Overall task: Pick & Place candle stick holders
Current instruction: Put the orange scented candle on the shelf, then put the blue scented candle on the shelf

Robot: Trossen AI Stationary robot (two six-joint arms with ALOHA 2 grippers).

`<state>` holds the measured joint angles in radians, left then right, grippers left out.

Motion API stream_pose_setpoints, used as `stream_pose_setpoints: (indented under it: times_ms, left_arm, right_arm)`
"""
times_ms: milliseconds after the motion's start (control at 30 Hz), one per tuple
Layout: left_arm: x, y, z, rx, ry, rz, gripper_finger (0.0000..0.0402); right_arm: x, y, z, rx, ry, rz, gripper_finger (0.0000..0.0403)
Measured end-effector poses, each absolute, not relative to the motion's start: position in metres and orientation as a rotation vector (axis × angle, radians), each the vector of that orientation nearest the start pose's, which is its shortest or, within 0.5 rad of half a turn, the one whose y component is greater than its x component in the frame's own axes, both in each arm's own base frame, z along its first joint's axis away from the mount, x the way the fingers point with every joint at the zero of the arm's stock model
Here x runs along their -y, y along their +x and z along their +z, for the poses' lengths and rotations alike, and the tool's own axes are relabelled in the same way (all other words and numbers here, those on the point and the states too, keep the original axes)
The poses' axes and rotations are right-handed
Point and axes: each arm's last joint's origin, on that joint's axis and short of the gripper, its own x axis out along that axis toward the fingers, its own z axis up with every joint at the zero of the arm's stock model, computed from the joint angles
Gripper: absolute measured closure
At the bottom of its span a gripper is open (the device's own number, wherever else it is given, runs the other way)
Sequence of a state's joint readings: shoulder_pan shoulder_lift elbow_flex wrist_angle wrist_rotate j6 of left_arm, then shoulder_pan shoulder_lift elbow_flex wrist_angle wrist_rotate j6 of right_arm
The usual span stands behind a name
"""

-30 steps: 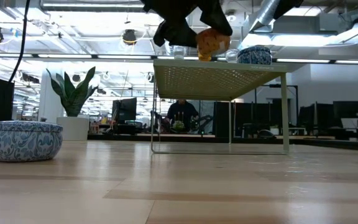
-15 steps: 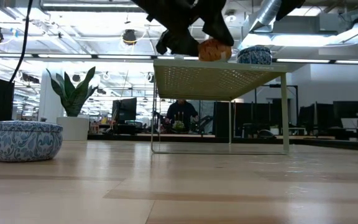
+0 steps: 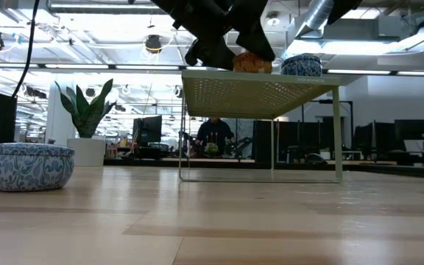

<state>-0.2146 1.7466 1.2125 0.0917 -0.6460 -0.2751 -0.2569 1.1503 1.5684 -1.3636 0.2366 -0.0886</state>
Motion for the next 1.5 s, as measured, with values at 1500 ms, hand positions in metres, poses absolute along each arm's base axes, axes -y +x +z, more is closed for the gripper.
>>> stream_pose_setpoints:
  times_ms: [1500]
  left_arm:
    - [0.097, 0.276, 0.338, -0.518, 0.035, 0.039, 0.0046]
  right_arm:
    - [0.049, 0.160, 0.421, -0.979, -0.067, -0.414, 0.0403]
